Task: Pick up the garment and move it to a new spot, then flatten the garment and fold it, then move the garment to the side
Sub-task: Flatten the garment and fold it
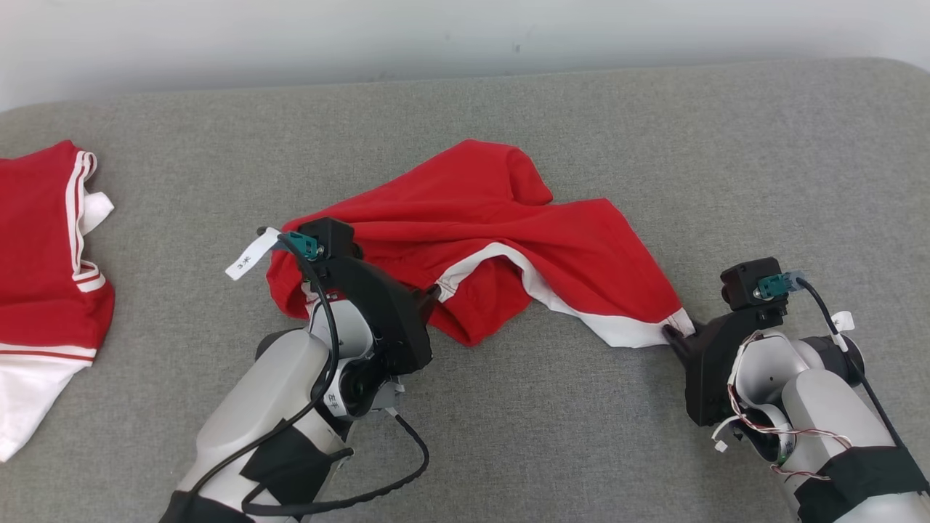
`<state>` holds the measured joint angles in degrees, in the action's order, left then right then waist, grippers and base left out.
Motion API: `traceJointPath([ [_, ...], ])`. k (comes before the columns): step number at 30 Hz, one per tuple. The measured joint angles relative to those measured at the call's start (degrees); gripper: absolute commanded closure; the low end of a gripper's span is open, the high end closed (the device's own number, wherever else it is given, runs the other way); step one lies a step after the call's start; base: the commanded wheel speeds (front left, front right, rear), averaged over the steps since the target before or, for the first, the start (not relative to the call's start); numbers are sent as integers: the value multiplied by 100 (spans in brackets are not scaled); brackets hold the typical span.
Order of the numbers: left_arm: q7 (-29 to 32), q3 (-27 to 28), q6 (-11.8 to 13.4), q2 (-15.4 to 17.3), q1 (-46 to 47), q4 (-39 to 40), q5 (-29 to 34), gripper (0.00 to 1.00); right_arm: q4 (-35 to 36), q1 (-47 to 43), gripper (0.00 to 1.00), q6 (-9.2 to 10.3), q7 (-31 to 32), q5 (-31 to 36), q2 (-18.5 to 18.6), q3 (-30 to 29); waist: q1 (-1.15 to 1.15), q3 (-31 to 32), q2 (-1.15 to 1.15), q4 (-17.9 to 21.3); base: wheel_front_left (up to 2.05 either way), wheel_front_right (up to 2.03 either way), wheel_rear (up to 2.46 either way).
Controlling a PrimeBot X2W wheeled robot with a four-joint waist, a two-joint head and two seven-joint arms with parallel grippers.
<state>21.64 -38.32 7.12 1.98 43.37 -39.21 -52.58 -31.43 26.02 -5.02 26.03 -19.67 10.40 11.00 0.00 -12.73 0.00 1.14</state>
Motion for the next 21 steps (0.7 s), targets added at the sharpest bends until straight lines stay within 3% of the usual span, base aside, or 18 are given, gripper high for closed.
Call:
traceJointPath([
  [1,-1,-15,0,0,10,-2,-10,60,2,-1,64,1,42,0,3,-2,0,3,-1,2,0,0,0],
  [3,-2,-41,0,0,25,-3,-56,79,9,-2,94,4,77,-27,4,-10,0,5,0,3,0,0,0],
  [4,-4,-57,0,2,28,-10,-83,97,14,-4,100,4,78,-45,3,-11,0,5,0,3,0,0,0],
  [18,-134,-112,0,2,60,-36,-238,100,168,-120,100,149,112,-109,16,-130,0,97,0,-52,0,0,0],
  [19,-133,-130,0,0,51,-37,-254,55,172,-124,89,149,112,-109,16,-130,0,100,0,-55,0,0,0],
  [20,-133,-132,0,0,42,-29,-304,0,180,-131,70,149,115,-109,16,-125,0,101,0,-57,0,0,0],
  [21,-133,-131,0,1,34,-13,-378,0,190,-143,60,149,119,-109,16,-116,0,100,0,-57,0,0,0],
])
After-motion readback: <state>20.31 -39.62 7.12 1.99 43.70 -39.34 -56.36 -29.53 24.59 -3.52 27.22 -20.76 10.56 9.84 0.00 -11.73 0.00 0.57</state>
